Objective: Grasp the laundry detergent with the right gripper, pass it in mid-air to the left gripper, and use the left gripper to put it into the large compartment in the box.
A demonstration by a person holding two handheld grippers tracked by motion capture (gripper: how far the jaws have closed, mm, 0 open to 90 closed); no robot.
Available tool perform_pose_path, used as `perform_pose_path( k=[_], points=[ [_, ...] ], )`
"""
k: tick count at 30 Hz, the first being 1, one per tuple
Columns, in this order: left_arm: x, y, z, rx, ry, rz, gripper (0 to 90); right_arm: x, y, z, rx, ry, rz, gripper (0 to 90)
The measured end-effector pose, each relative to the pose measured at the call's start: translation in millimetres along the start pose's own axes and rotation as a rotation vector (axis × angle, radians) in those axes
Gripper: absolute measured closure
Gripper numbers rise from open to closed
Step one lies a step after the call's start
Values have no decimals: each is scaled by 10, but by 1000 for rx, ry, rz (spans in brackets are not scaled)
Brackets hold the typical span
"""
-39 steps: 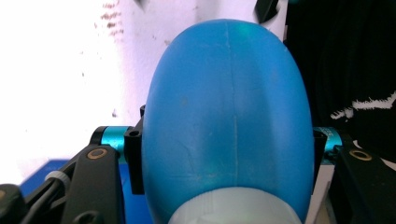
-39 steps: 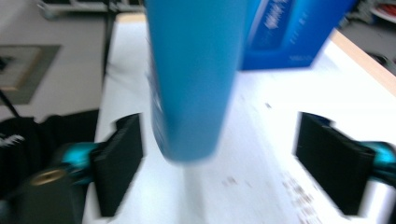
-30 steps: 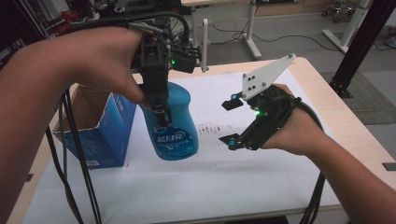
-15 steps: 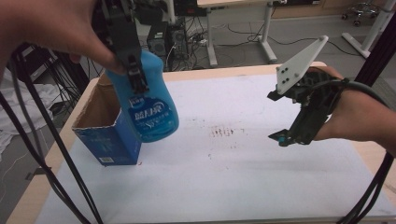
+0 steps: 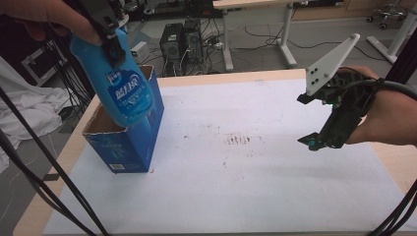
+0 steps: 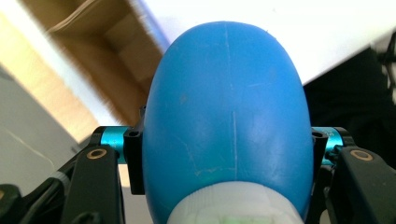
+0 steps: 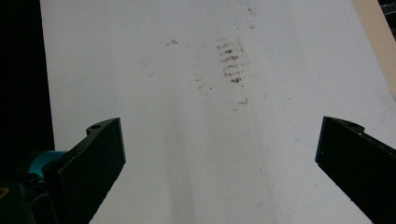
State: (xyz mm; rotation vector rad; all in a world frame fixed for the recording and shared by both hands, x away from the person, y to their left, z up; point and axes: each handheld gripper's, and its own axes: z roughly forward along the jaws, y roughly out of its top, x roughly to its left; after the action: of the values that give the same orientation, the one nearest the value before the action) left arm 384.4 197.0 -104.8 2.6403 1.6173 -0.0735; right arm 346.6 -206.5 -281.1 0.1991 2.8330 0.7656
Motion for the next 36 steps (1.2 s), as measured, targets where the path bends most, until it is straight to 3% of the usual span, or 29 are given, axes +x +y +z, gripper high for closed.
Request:
perform_pose_path(
  k=[4, 5, 6, 11, 14, 19, 27, 36],
  points=[
    [176, -27, -46, -12, 19, -98, 388, -8, 0, 1, 5, -2, 1, 9],
    [256, -29, -36, -13, 27, -143, 388, -16, 5, 6, 7, -2, 0, 9],
    [256, -29, -36, -13, 27, -143, 388, -16, 5, 6, 7, -2, 0, 9],
    [396, -3, 39, 8, 52, -229, 388, -38, 10, 28, 8, -4, -5, 9],
    [453, 25, 106, 26, 70, -245, 388, -43, 14, 39, 14, -9, -4, 9],
    [503, 80, 258, 54, 86, -239, 388, -36, 20, 44, 11, -16, -6, 9],
    [576, 165, 563, 94, 56, -212, 388, -21, 17, 47, 16, -15, -6, 9],
    [673, 221, 1027, 126, 23, -130, 388, 1, 2, 67, 21, -18, 5, 9]
  ],
)
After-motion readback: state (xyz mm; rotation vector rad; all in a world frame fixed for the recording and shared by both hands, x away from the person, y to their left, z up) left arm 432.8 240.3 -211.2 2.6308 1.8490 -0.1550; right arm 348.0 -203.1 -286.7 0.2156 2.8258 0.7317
